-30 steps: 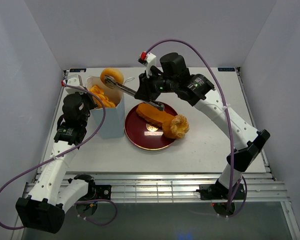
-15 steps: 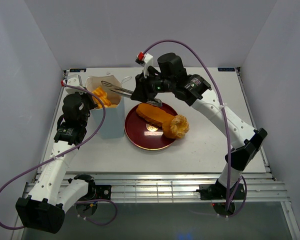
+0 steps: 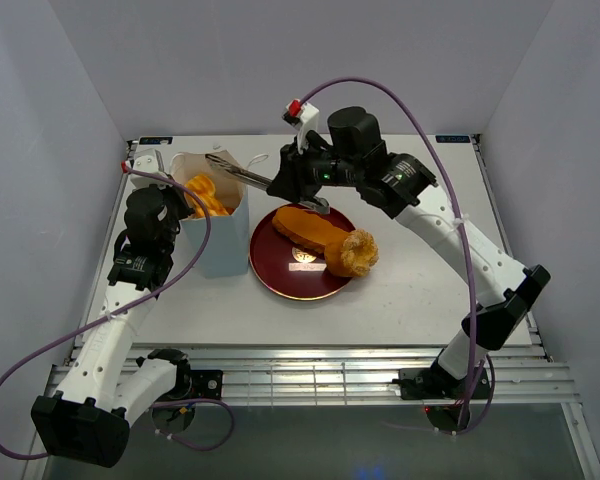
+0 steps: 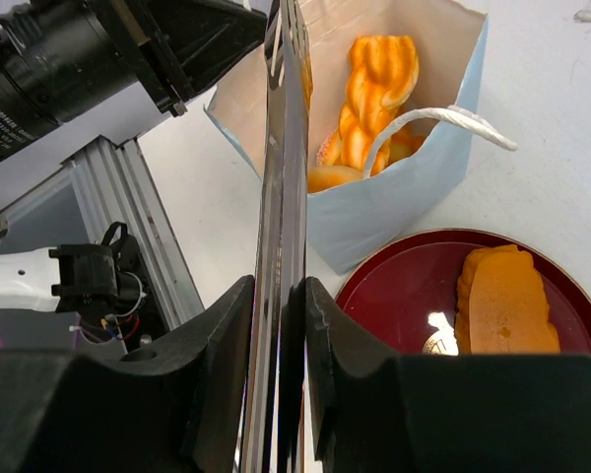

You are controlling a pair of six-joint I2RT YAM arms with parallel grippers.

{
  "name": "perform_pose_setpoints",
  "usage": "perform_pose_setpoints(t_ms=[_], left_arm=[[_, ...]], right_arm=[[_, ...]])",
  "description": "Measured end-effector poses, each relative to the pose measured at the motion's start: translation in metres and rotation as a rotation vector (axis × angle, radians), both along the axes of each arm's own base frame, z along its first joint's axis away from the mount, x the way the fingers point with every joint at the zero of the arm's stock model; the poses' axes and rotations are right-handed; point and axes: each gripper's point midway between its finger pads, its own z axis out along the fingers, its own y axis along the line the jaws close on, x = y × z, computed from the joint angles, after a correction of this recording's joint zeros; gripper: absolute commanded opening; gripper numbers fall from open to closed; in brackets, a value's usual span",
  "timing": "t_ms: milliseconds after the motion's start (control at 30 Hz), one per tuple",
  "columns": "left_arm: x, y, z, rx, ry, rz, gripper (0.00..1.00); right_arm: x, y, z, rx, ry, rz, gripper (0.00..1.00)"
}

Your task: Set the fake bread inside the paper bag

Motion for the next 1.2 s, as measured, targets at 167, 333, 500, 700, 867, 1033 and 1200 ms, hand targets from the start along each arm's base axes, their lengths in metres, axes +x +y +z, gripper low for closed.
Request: perform_pose_setpoints(t_ms=[167, 333, 500, 700, 867, 1033, 1200], left_arm=[[0.000, 0.001, 0.001, 0.000, -0.002, 0.005, 0.00], [0.000, 0.001, 0.000, 0.001, -0.001, 0.006, 0.00], [0.000, 0.001, 0.000, 0.001, -0.001, 0.006, 0.00], [-0.001, 0.001, 0.001, 0.000, -0.004, 0.006, 0.00], [-0.001, 0.001, 0.001, 0.000, -0.003, 0.006, 0.00], [-0.001, 0.001, 0.001, 0.000, -0.003, 0.006, 0.00], [-0.001, 0.001, 0.001, -0.001, -0.003, 0.003, 0.00]], right_arm=[[-0.010, -0.020, 0.026, 0.052, -0.059, -0.043, 0.31], [-0.025, -0.049, 0.044, 0.111, -0.108, -0.103, 0.30], [-0.038, -0.085, 0.048, 0.144, -0.152, -0.198, 0.27], [-0.058, -0.136, 0.019, 0.148, -0.143, -0.325, 0.25], [-0.072, -0.179, -0.032, 0.087, -0.080, -0.462, 0.15], [-0.085, -0.217, -0.093, -0.020, 0.029, -0.591, 0.11], [-0.101, -0.239, -0.136, -0.093, 0.135, -0.665, 0.08]])
